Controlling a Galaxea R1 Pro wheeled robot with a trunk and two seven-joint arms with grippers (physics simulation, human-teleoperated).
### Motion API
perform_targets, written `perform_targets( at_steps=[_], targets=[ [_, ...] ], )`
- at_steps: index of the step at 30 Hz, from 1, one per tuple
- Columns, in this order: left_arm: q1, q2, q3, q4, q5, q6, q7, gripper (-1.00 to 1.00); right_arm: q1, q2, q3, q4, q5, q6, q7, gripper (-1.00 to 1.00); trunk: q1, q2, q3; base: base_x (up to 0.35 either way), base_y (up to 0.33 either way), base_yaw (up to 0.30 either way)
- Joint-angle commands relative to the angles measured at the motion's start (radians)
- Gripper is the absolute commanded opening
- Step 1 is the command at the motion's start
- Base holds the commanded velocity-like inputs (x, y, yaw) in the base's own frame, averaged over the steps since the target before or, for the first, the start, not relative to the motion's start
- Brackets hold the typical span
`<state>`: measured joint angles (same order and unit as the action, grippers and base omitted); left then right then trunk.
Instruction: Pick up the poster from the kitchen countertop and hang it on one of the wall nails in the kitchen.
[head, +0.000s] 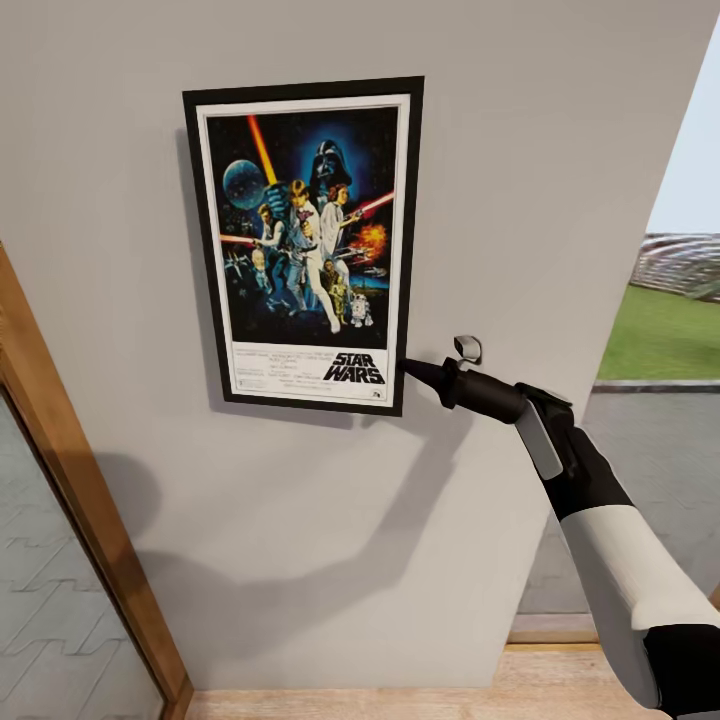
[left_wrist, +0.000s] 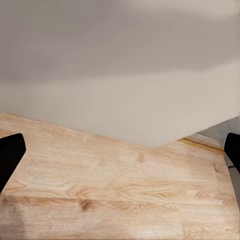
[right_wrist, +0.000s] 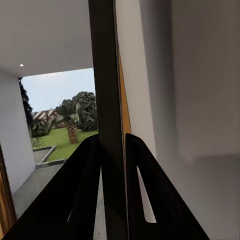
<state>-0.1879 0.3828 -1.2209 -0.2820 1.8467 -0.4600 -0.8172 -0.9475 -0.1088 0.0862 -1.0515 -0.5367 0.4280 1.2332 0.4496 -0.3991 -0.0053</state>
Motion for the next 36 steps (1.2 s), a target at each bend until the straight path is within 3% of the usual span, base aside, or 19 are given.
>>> perform_targets(
  at_steps=[1, 36],
  targets=[
    [-0.001, 0.001, -0.008, -0.001, 0.01, -0.003, -0.002, 1.0, -0.001, -0.001, 0.003, 0.001, -0.011, 0.012, 0.002, -1.0, 0.0, -0.001, -0.001, 0.0, 0.032, 0.0],
    [-0.001, 0.001, -0.008, 0.0, 0.011, -0.003, -0.002, 1.0, 0.0, -0.002, 0.003, 0.001, -0.012, 0.012, 0.003, -1.0, 0.0, -0.001, -0.001, 0.014, 0.003, 0.0]
  ],
)
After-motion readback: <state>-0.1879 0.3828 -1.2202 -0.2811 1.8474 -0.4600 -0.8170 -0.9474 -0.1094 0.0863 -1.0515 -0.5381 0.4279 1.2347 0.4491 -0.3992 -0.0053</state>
